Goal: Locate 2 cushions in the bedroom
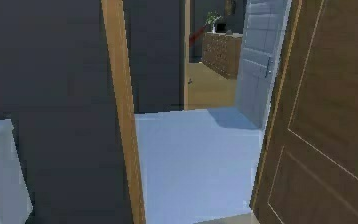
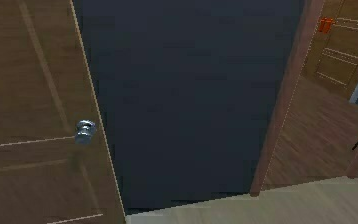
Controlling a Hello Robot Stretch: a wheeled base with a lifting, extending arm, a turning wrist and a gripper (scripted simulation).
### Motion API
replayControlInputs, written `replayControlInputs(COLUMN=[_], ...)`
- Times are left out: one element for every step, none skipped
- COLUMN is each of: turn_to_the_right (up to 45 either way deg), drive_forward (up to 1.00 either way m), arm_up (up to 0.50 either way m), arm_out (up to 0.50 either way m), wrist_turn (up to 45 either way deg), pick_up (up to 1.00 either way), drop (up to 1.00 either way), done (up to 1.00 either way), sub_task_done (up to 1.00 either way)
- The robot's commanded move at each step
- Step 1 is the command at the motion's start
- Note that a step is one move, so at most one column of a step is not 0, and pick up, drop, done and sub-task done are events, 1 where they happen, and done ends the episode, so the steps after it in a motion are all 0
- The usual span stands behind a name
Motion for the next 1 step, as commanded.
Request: replayControlInputs(turn_to_the_right=[3.0], drive_forward=[0.0], arm_up=[0.0], arm_out=[0.0], wrist_turn=[0.0], pick_up=[0.0], drop=[0.0], done=[0.0], sub_task_done=[0.0])
